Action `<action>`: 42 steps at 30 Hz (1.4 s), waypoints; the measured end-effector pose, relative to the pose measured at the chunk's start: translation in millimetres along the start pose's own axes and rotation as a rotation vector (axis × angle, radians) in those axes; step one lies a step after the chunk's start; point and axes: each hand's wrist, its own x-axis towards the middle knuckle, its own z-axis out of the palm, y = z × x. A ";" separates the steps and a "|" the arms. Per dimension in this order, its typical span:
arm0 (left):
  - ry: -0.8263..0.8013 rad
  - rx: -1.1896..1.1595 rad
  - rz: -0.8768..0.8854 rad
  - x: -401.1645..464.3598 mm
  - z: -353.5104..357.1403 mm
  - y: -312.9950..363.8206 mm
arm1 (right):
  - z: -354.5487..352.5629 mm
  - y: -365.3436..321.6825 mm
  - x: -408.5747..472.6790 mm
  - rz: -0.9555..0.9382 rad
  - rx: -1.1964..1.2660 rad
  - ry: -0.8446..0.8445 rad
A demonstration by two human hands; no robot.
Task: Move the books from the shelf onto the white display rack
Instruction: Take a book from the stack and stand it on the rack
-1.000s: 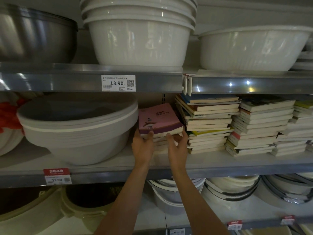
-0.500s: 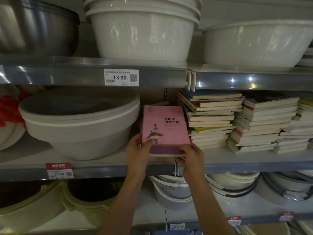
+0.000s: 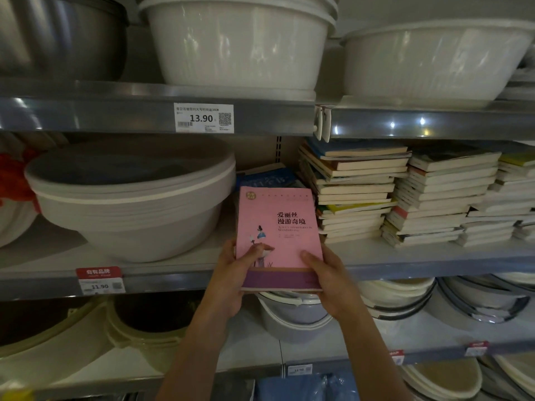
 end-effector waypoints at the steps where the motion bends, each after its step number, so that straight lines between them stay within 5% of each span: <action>1: -0.016 0.015 0.008 -3.1 -2.4 -0.3 | 1.2 0.6 -3.5 -0.018 -0.008 -0.016; 11: -0.089 0.123 0.137 -43.0 -19.3 -13.6 | 3.7 2.5 -45.3 -0.020 0.030 0.019; 19: -0.039 0.090 0.052 -71.8 -20.7 -25.3 | -6.9 1.2 -67.7 -0.045 -0.263 -0.082; 22: 0.094 0.124 0.099 -80.1 -24.3 -30.8 | -6.7 -3.2 -60.0 -0.050 -0.514 0.026; 28: 0.228 0.128 0.116 -97.0 -36.5 -28.1 | 11.4 -18.4 -32.0 -0.346 -0.615 0.094; 42: 0.213 0.137 0.023 -73.9 -63.6 -10.4 | 55.2 -25.5 82.6 -0.583 -1.260 0.066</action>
